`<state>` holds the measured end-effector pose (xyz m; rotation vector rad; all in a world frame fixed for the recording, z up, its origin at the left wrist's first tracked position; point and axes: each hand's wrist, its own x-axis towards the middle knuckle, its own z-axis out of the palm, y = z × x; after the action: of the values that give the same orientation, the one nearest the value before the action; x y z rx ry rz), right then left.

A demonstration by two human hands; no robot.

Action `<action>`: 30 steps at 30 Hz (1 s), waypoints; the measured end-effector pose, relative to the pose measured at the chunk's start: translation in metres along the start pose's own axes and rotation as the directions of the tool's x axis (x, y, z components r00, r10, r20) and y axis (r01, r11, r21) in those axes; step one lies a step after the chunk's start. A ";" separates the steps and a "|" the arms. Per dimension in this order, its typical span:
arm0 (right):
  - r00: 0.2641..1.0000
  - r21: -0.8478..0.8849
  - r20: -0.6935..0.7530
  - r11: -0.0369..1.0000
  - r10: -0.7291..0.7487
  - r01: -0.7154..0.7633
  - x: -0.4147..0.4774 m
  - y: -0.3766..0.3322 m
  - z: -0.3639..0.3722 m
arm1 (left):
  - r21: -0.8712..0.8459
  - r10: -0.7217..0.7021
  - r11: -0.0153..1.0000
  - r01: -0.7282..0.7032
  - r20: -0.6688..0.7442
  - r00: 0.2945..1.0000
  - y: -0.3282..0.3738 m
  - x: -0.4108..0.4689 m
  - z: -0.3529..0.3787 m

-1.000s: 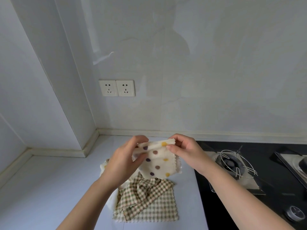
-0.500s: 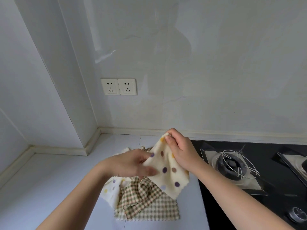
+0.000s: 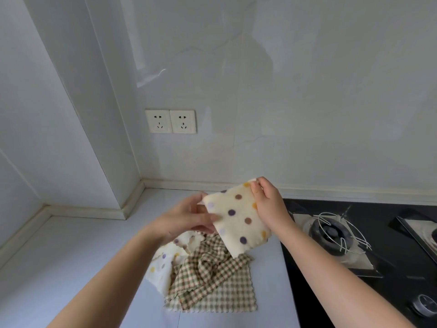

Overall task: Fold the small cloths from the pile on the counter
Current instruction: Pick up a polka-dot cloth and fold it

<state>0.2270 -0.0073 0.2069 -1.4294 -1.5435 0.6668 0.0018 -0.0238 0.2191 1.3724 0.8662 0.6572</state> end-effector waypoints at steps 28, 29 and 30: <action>0.985 0.174 -0.136 0.982 0.105 -0.081 0.003 0.025 0.022 | -0.108 -0.100 0.994 0.031 -0.729 0.677 -0.025 0.055 0.064; 0.987 0.185 -0.119 0.979 0.106 -0.083 0.003 0.026 0.022 | -0.094 -0.093 0.995 0.036 -0.730 0.677 -0.025 0.056 0.063; 0.988 0.196 -0.101 0.976 0.118 -0.097 0.004 0.027 0.022 | -0.076 -0.091 0.996 0.051 -0.735 0.672 -0.024 0.058 0.061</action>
<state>0.2209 0.0056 0.1750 -1.3879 -1.2866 0.7653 0.0822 -0.0126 0.1863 0.9937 1.5316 1.2083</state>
